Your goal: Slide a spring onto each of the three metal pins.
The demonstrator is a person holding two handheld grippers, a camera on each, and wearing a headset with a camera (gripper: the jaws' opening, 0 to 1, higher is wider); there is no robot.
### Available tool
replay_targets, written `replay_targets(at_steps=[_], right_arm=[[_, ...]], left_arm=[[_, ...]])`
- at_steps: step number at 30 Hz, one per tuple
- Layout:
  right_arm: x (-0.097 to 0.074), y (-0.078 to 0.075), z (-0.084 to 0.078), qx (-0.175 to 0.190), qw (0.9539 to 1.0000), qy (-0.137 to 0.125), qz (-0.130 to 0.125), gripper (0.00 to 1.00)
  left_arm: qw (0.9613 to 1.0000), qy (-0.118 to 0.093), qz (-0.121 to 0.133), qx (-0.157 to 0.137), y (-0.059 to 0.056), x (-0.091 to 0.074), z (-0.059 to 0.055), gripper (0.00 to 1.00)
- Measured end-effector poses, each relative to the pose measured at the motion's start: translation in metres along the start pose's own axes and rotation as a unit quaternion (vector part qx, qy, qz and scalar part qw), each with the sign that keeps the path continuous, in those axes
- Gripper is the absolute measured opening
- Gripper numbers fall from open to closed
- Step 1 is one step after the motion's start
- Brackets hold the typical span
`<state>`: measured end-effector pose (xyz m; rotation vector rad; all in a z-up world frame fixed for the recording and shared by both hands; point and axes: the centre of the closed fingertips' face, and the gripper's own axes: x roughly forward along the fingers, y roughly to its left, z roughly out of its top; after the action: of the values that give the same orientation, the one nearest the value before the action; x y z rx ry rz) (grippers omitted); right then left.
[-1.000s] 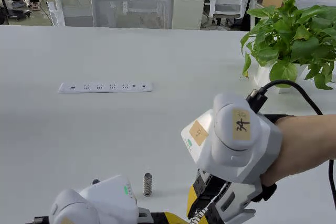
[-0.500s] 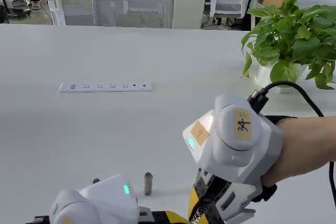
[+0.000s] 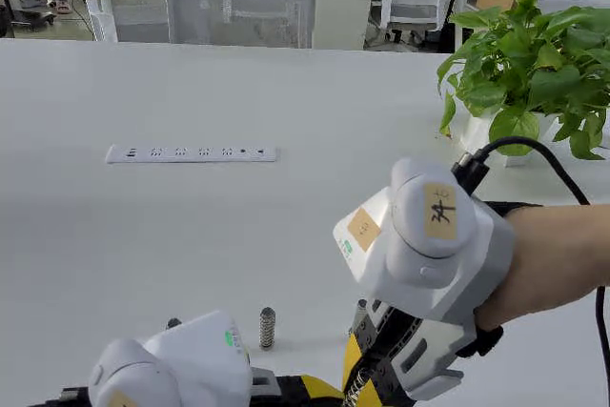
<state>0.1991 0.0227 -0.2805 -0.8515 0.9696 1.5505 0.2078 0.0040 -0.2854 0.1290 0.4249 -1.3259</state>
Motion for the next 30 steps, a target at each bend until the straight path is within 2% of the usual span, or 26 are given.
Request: replay_targets(at_steps=[2,10,21,24,30], right_arm=[[0.0,0.0,0.0,-0.002,1.0,0.001,-0.001,0.07],[0.001,-0.001,0.001,-0.002,1.0,0.004,0.0,0.07],[0.002,-0.002,-0.002,-0.004,0.9999,0.01,-0.001,0.07],[0.002,-0.003,-0.001,-0.004,1.0,0.006,-0.004,0.07],[0.0,-0.004,-0.005,-0.003,0.9999,0.009,-0.005,0.07]], left_arm=[[1.0,-0.003,0.003,0.008,0.0,-0.001,0.0,0.07],[0.9998,-0.01,0.011,0.009,0.002,-0.003,0.0,0.09],[0.998,-0.022,0.056,-0.017,0.018,-0.019,-0.011,0.3],[0.9967,-0.022,0.073,-0.028,0.025,-0.027,-0.016,0.39],[0.9928,-0.019,0.111,-0.042,0.04,-0.048,-0.028,0.49]])
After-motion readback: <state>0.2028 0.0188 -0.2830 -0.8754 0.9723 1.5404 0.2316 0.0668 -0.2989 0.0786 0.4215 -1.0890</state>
